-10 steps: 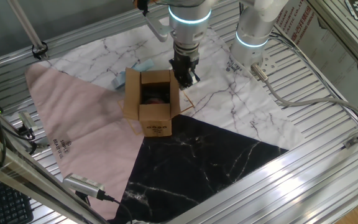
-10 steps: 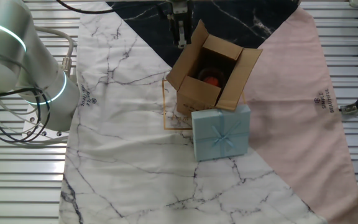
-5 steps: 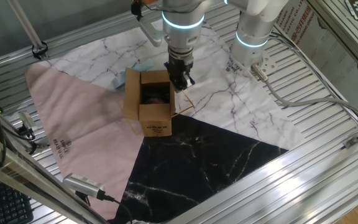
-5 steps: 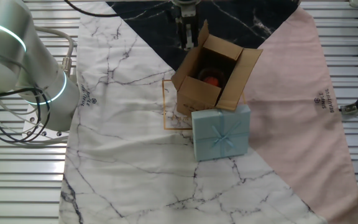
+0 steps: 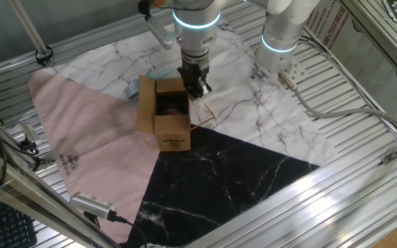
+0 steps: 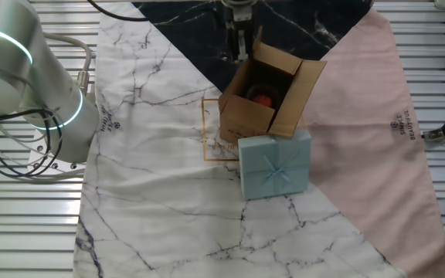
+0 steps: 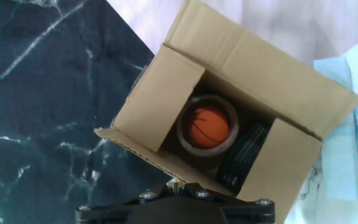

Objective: Cover the box

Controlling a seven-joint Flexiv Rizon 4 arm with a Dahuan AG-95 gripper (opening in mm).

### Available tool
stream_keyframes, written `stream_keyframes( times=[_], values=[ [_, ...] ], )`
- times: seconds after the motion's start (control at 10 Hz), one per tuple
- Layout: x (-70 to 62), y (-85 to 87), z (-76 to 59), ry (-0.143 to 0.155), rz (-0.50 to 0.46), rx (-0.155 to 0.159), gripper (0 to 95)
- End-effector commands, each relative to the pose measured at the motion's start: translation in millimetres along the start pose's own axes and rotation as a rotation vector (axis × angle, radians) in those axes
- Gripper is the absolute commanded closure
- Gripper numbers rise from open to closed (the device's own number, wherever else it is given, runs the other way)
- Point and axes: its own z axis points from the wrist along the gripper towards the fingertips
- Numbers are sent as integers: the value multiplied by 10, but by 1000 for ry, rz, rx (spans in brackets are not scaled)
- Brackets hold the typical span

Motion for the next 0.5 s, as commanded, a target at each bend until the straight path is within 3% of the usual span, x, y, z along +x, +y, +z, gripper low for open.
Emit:
stream_keyframes(
  times=[0.1, 0.5],
  values=[
    [-19, -25, -11, 0, -3, -2, 950],
    [-95, -55, -61, 8, -7, -3, 950]
  ],
)
